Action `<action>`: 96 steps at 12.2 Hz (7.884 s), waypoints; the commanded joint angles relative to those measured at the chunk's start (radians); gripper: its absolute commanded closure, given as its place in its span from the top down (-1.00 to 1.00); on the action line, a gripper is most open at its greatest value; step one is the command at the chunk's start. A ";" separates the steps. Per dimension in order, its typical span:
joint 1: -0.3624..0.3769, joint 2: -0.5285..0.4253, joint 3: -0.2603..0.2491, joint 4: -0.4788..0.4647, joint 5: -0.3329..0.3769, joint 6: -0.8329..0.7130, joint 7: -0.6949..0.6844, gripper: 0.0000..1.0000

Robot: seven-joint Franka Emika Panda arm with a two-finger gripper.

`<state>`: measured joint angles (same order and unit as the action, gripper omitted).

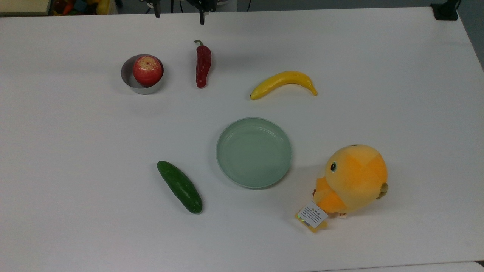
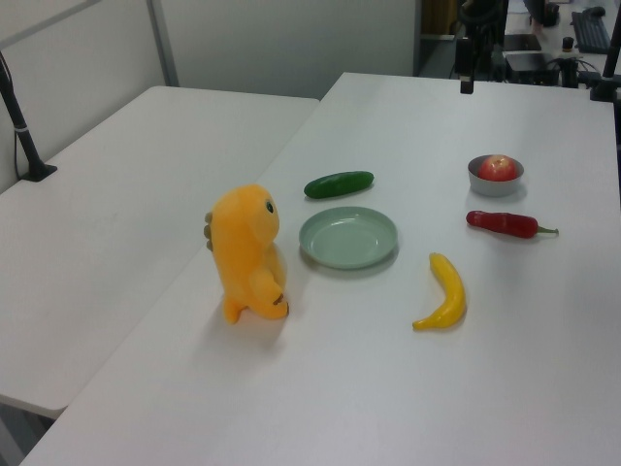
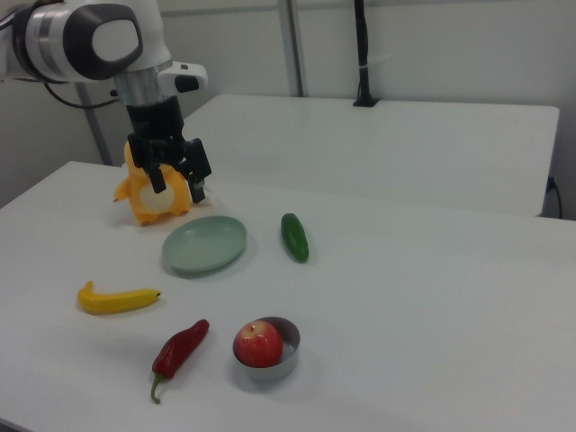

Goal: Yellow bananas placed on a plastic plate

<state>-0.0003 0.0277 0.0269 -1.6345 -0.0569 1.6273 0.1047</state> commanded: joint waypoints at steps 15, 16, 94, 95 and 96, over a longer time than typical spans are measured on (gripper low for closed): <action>-0.014 0.006 0.002 0.004 0.014 0.012 -0.141 1.00; -0.010 0.006 0.002 0.004 0.014 0.013 -0.141 1.00; 0.006 0.250 0.091 0.060 0.071 0.405 -0.172 -0.61; 0.014 0.292 0.096 0.079 0.071 0.433 -0.171 -0.59; 0.023 0.323 0.097 0.084 0.069 0.484 -0.172 -0.57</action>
<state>-0.0041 0.2583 0.1257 -1.6132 -0.0056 2.0397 -0.0549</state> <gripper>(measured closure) 0.670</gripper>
